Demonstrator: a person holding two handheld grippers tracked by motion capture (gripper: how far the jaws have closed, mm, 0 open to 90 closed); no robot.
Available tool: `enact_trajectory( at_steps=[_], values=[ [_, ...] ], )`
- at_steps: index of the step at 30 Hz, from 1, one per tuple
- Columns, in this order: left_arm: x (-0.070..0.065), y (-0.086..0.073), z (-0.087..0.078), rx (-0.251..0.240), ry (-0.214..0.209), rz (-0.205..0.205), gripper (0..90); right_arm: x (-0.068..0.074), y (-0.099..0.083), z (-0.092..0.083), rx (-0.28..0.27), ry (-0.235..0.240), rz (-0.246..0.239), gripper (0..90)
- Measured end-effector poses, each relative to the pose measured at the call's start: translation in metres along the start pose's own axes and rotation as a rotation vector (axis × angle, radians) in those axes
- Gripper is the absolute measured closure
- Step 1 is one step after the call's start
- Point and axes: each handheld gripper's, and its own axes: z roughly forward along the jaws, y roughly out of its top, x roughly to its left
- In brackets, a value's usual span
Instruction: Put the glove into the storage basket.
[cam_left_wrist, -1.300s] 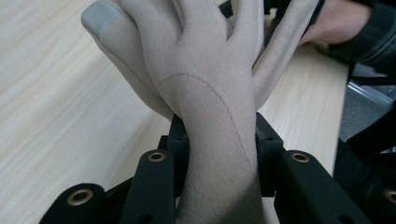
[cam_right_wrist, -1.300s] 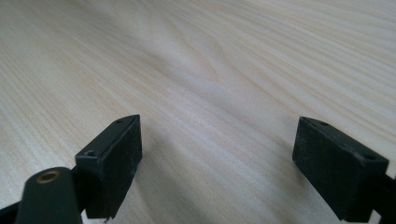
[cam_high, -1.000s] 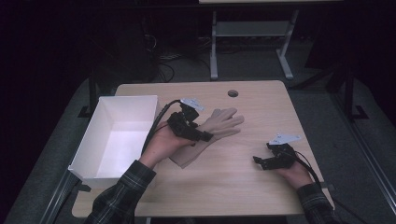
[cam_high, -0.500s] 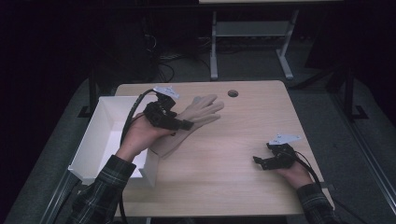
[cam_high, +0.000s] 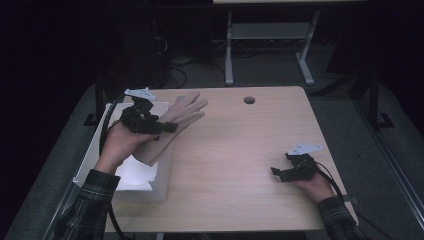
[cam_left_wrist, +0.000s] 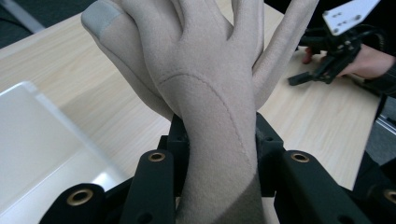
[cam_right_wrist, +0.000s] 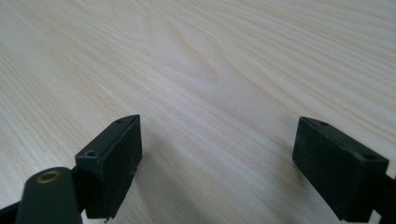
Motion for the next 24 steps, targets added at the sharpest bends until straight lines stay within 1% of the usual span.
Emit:
enact_trajectory(
  at_steps=[6,10,13,14,17,19,24],
  values=[
    [0.017,-0.016,-0.014,-0.026,0.051,-0.048,66.9,0.000,0.000,0.000,0.003,0.000,-0.001,15.2],
    [0.027,-0.028,-0.023,-0.048,0.072,-0.085,66.9,0.000,0.000,0.000,0.001,-0.001,0.001,15.2],
    [0.035,-0.037,-0.029,-0.050,0.096,-0.108,66.9,0.000,0.000,0.000,0.003,-0.002,0.000,15.2],
    [0.037,-0.040,-0.029,-0.055,0.103,-0.121,66.9,0.000,0.000,0.000,0.004,-0.002,0.001,15.2],
    [0.044,-0.049,-0.030,-0.050,0.129,-0.144,66.8,0.000,0.000,0.000,0.003,-0.003,0.001,15.2],
    [0.049,-0.056,-0.030,-0.039,0.148,-0.156,66.9,0.000,0.000,0.000,0.003,-0.003,0.001,15.2],
    [0.060,-0.071,-0.022,-0.023,0.182,-0.187,66.8,0.000,0.000,0.000,0.004,-0.003,0.002,15.2]
  ],
)
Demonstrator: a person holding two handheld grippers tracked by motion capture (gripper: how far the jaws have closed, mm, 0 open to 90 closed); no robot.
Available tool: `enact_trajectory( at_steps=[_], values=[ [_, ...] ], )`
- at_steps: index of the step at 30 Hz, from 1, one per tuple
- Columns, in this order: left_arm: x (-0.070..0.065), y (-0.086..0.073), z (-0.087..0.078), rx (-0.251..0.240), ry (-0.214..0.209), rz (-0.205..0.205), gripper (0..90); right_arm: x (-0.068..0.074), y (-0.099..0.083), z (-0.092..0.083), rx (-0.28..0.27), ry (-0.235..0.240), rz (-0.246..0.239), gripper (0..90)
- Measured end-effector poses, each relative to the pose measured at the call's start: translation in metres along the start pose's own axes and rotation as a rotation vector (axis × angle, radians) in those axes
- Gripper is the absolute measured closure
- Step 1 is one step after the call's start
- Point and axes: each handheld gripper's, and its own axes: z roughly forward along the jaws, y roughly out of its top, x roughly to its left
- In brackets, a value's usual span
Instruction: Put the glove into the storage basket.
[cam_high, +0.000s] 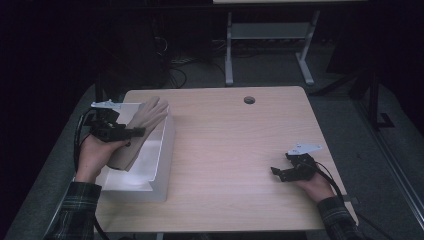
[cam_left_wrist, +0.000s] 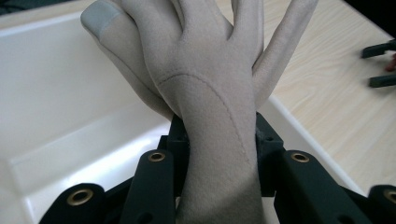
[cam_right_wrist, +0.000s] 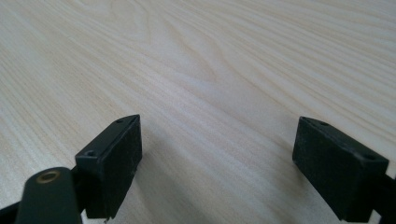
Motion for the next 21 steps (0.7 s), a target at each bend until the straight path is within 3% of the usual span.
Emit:
enact_trajectory(
  at_steps=[10,13,21],
  values=[
    [0.011,-0.023,0.027,0.043,0.033,-0.018,66.9,0.000,0.000,0.000,0.000,0.000,-0.001,15.2],
    [0.014,-0.030,0.035,0.031,0.028,-0.040,66.9,0.000,0.000,0.000,0.000,0.000,0.000,15.2],
    [0.020,-0.044,0.047,0.053,0.051,-0.048,66.8,0.000,0.000,0.000,0.001,-0.001,-0.001,15.2]
  ],
)
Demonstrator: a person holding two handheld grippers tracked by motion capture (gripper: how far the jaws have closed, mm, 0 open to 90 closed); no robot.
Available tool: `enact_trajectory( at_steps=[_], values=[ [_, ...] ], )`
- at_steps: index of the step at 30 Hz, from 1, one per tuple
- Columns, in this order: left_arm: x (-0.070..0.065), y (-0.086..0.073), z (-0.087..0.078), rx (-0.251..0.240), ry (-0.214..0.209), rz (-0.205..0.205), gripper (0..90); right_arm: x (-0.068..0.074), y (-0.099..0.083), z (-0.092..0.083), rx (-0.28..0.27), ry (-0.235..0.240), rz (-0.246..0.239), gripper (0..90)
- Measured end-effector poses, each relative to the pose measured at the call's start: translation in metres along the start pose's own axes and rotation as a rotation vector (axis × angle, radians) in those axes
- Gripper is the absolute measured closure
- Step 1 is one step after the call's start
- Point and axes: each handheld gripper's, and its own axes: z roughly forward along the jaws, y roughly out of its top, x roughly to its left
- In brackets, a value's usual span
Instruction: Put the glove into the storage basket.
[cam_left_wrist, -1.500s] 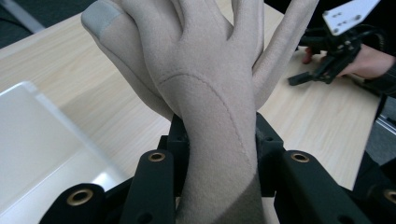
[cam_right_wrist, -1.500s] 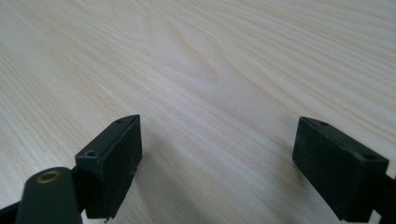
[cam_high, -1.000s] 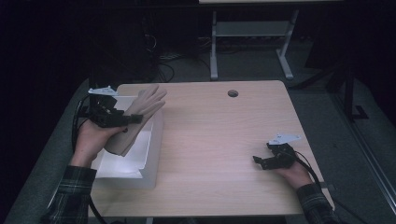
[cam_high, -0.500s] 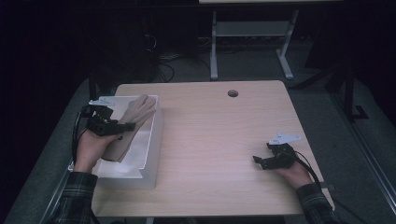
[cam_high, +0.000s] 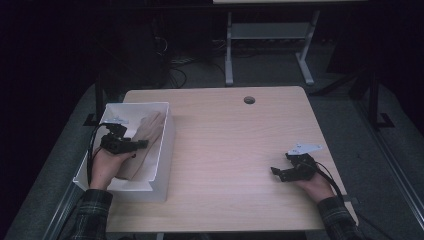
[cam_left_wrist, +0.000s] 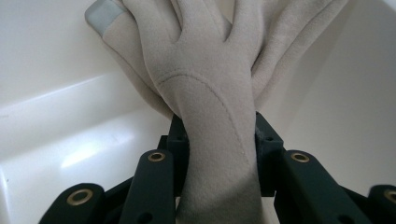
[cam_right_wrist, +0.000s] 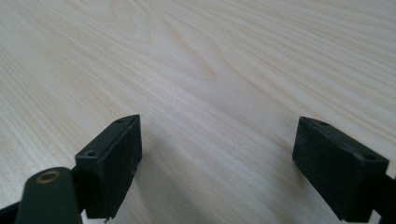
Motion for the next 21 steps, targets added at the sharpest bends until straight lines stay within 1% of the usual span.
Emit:
enact_trajectory(
  at_steps=[3,6,9,11,13,15,17,18,19,20,21],
  values=[
    [0.001,-0.005,0.006,0.027,0.032,0.008,66.8,0.000,0.000,0.000,-0.001,0.000,0.000,15.2],
    [0.004,-0.010,0.013,0.045,0.035,0.002,66.8,0.000,0.000,0.000,-0.001,0.000,0.000,15.2],
    [0.005,-0.016,0.020,0.067,0.053,0.000,66.7,0.000,0.000,0.000,-0.001,0.000,0.000,15.2],
    [0.005,-0.016,0.023,0.088,0.065,0.010,66.5,0.000,0.000,0.000,0.001,0.000,-0.001,15.2],
    [0.005,-0.016,0.023,0.083,0.059,0.007,65.9,0.000,0.000,0.000,0.000,0.000,0.000,15.2],
    [0.006,-0.017,0.024,0.096,0.053,0.004,64.7,0.000,0.000,0.000,0.002,0.000,0.000,15.2],
    [0.005,-0.018,0.026,0.110,0.060,0.007,61.5,0.000,0.000,0.000,-0.002,0.000,0.001,15.2],
    [0.005,-0.018,0.028,0.115,0.053,0.005,58.5,0.000,0.000,0.000,0.002,-0.001,-0.001,15.2],
    [0.005,-0.018,0.029,0.126,0.054,0.007,54.9,0.000,0.000,0.000,0.002,-0.001,-0.001,15.2],
    [0.005,-0.018,0.029,0.129,0.062,0.009,51.7,0.000,0.000,0.000,0.000,-0.001,0.000,15.1],
    [0.005,-0.018,0.029,0.122,0.066,0.004,48.4,0.000,0.000,0.000,0.002,-0.001,-0.001,15.2]
  ],
)
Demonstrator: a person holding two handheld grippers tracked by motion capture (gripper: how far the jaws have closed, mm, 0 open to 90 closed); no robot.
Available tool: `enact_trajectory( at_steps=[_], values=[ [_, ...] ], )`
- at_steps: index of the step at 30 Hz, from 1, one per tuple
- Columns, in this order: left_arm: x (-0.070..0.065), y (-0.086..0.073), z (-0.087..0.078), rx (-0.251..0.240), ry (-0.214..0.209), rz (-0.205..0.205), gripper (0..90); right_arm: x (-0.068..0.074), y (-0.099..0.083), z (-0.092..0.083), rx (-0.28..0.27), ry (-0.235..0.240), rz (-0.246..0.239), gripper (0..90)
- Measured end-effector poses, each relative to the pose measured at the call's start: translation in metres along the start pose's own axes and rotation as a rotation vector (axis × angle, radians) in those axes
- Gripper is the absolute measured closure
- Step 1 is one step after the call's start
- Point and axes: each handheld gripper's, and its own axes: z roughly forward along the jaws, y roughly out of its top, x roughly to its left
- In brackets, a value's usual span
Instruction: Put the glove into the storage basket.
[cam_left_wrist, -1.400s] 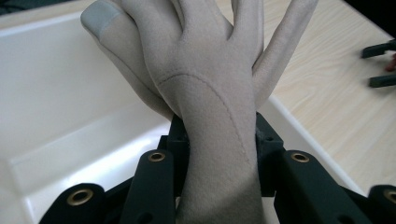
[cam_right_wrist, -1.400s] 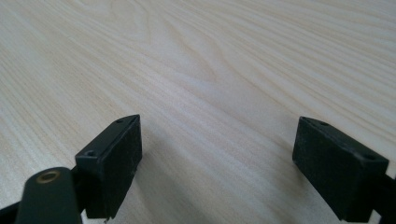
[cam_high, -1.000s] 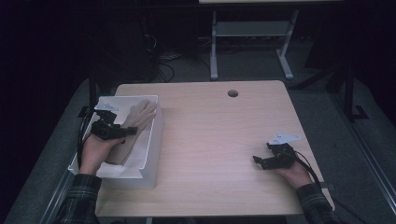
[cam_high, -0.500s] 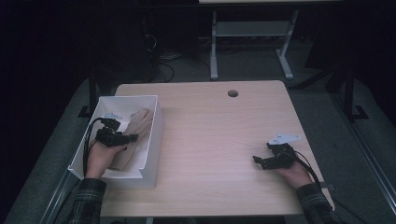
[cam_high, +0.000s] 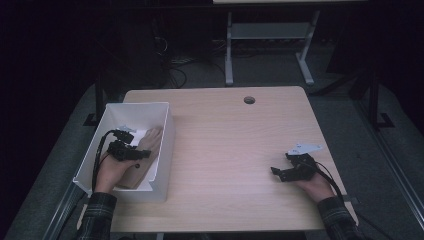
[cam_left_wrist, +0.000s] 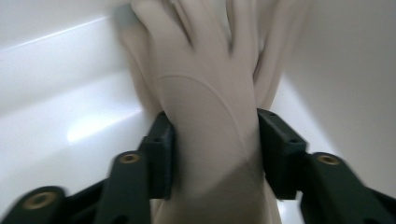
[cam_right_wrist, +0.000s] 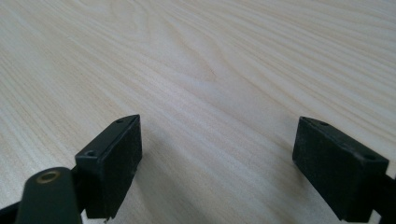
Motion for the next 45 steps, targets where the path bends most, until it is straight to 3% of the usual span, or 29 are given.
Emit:
enact_trajectory(
  at_steps=[7,15,21,26,35,45],
  values=[
    [0.002,0.003,-0.006,-0.033,-0.003,-0.026,32.0,0.000,0.000,0.000,-0.001,0.000,0.000,15.2],
    [-0.002,0.021,-0.030,-0.093,0.009,-0.012,26.5,0.000,0.000,0.000,-0.003,0.001,0.002,15.2],
    [-0.011,0.040,-0.049,-0.132,-0.018,0.013,26.5,0.000,0.000,0.000,-0.004,0.001,0.002,15.2],
    [-0.026,0.057,-0.062,-0.163,-0.061,0.054,26.5,0.000,0.000,0.000,-0.004,0.001,0.003,15.2],
    [-0.065,0.081,-0.076,-0.229,-0.163,0.117,24.8,0.000,0.000,0.001,-0.005,0.002,-0.001,15.1],
    [-0.109,0.097,-0.062,-0.236,-0.237,0.164,24.4,0.000,0.000,0.001,-0.005,0.002,-0.001,15.1]
  ],
)
